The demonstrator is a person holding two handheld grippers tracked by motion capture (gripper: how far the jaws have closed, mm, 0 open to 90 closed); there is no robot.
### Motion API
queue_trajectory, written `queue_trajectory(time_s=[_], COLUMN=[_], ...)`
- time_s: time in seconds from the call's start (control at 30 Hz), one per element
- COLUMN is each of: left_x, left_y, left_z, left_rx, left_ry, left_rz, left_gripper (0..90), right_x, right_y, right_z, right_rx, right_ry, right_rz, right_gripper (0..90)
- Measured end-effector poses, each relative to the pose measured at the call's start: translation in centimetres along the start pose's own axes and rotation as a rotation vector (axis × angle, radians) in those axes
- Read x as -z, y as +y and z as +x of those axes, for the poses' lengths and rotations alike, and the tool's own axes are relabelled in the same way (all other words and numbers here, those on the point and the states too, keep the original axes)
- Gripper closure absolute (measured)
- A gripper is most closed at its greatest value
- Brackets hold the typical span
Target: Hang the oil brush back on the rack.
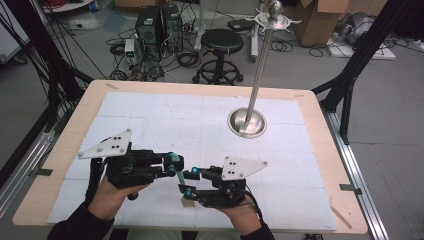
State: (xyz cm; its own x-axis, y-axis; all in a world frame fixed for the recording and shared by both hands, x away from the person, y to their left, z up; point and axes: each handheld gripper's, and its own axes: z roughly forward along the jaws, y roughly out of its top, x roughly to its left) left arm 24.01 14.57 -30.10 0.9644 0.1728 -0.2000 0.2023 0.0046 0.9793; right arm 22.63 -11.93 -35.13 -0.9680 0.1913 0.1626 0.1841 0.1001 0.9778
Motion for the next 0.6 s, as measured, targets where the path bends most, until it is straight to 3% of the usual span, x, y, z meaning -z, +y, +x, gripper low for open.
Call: queue_trajectory(time_s=[0.43, 0.6], left_x=[-0.28, -0.29], left_y=[-0.13, -0.26], left_z=[-0.1, -0.11], left_rx=[0.001, 0.0], left_ry=[-0.028, -0.031], left_rz=[0.002, -0.006], left_gripper=[82.4, 81.5], right_x=[-0.21, -0.16], right_y=[0.5, 0.47], right_z=[-0.04, -0.15], right_rx=[-0.001, -0.025], right_ry=[0.034, 0.042], right_rz=[-0.004, -0.007], right_gripper=[81.6, 82.9])
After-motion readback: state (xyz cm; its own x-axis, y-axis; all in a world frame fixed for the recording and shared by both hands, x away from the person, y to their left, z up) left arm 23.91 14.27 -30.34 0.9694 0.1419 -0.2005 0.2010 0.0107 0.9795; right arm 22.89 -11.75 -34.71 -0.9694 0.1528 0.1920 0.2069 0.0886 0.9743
